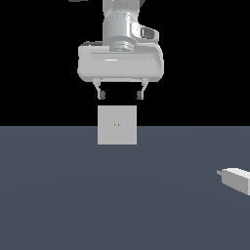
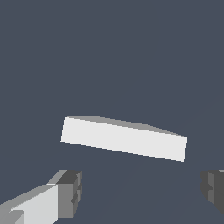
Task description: Plug the charger into the wall socket.
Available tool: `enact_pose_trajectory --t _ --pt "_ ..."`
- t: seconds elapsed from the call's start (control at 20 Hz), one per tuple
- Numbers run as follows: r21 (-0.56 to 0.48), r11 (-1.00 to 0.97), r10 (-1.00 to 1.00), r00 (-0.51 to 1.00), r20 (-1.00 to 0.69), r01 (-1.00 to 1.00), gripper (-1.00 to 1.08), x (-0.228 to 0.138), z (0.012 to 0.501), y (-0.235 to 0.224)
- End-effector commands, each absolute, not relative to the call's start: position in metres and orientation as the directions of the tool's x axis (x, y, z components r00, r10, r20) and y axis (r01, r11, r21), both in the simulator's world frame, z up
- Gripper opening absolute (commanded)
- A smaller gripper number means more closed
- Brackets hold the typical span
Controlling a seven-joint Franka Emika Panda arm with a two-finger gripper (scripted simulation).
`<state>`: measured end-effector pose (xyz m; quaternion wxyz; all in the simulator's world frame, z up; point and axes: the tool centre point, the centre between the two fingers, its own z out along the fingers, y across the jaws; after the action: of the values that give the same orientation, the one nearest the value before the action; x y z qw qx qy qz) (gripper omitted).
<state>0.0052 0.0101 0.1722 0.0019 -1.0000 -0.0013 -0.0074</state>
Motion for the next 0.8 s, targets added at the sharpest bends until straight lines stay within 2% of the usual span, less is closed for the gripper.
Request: enact_pose_trajectory --t 0.0,0.4,0.75 --pt "-0.004 -1.0 0.003 1.0 0.015 0.003 1.0 0.005 0.172 0.01" --pt "-0.004 -1.0 0.013 1.0 0.022 0.013 1.0 -0.003 0.166 -0.001" --pt "-0.003 -0.999 0.04 0.998 0.042 0.04 1.0 -0.024 0.149 -0.031"
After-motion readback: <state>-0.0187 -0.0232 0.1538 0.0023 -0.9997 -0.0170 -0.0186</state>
